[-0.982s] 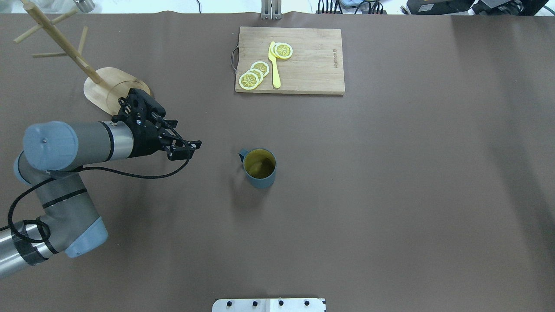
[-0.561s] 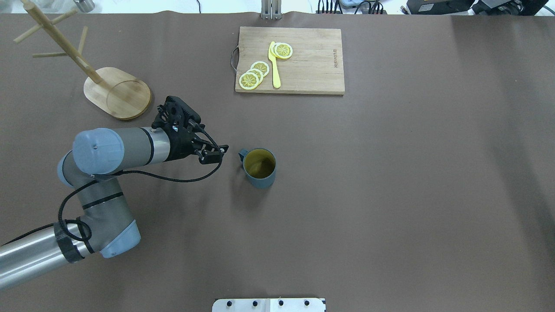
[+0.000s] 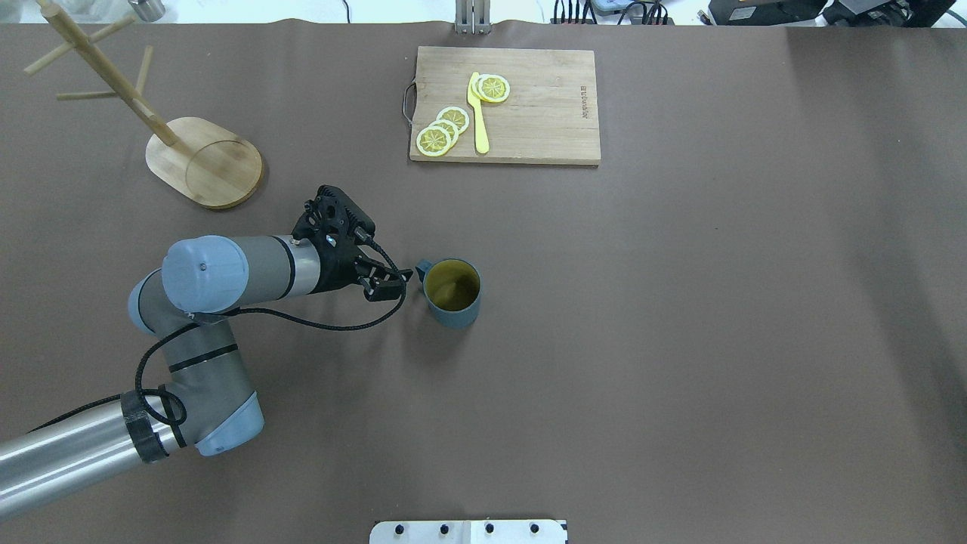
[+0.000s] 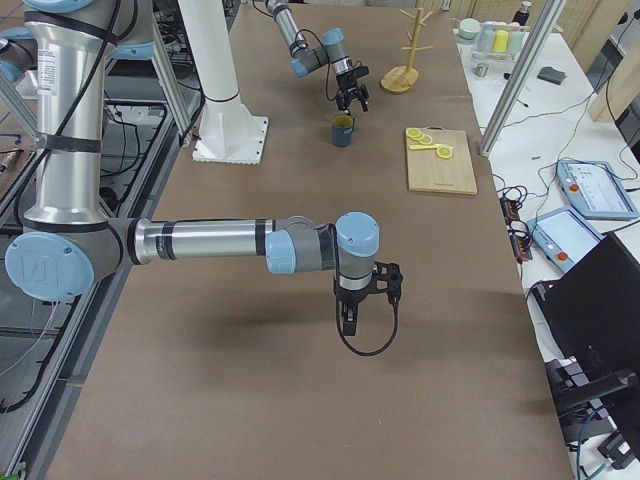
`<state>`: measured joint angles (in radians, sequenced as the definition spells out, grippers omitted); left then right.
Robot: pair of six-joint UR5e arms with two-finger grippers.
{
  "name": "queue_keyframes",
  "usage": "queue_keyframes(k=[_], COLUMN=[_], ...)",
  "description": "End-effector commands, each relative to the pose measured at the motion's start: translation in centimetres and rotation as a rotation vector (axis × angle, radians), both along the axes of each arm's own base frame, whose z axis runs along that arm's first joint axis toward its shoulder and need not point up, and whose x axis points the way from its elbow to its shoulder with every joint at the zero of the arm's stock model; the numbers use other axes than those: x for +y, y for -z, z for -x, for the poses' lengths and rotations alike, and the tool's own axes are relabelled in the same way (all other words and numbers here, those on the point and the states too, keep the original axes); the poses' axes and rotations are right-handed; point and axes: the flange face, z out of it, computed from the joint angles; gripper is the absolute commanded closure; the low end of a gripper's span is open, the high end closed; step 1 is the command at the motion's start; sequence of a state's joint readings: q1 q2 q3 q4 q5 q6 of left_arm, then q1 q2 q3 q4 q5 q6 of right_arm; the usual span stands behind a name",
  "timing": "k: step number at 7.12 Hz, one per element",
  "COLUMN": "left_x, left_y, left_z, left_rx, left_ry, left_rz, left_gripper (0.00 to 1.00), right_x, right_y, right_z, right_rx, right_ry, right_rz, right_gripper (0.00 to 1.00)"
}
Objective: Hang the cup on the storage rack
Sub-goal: 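Reach the left gripper to the blue mug's handle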
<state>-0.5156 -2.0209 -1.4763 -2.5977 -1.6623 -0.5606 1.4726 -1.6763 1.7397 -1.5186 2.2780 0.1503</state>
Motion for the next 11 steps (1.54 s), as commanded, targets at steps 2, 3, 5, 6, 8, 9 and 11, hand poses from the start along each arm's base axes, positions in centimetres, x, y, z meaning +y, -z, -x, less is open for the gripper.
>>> queue_keyframes(k=[2, 3, 5, 6, 8, 9, 11], left_x=[1.5, 1.8, 2.0, 2.4, 2.3, 2.2, 2.1], left_y=[-0.2, -0.3, 0.1, 0.1, 0.9, 1.5, 1.9], left_z=[-1.9, -2.2, -2.4, -2.7, -3.1, -3.4, -3.6], left_rx=[-0.009, -0.009, -0.002, -0.002, 0.008, 0.014, 0.019], left_ry=[-0.034, -0.039, -0.041, -0.049, -0.051, -0.049, -0.049], left_rz=[-0.001, 0.004, 0.005, 0.005, 0.0, -0.002, -0.005], left_gripper=[0.03, 0.05, 0.16, 0.19, 0.2, 0.22, 0.27], right_x=[-0.1, -0.1, -0.1, -0.1, -0.1, -0.1, -0.1], right_y=[0.1, 0.1, 0.1, 0.1, 0.2, 0.2, 0.2], right_z=[0.0, 0.0, 0.0, 0.0, 0.0, 0.0, 0.0], right_rx=[0.0, -0.002, -0.002, -0.002, -0.002, -0.002, -0.002], right_ry=[-0.001, -0.001, -0.001, -0.001, -0.001, -0.001, -0.001], right_rz=[-0.002, -0.001, -0.001, -0.001, -0.003, -0.003, -0.004], right_gripper=[0.0, 0.0, 0.0, 0.0, 0.0, 0.0, 0.0])
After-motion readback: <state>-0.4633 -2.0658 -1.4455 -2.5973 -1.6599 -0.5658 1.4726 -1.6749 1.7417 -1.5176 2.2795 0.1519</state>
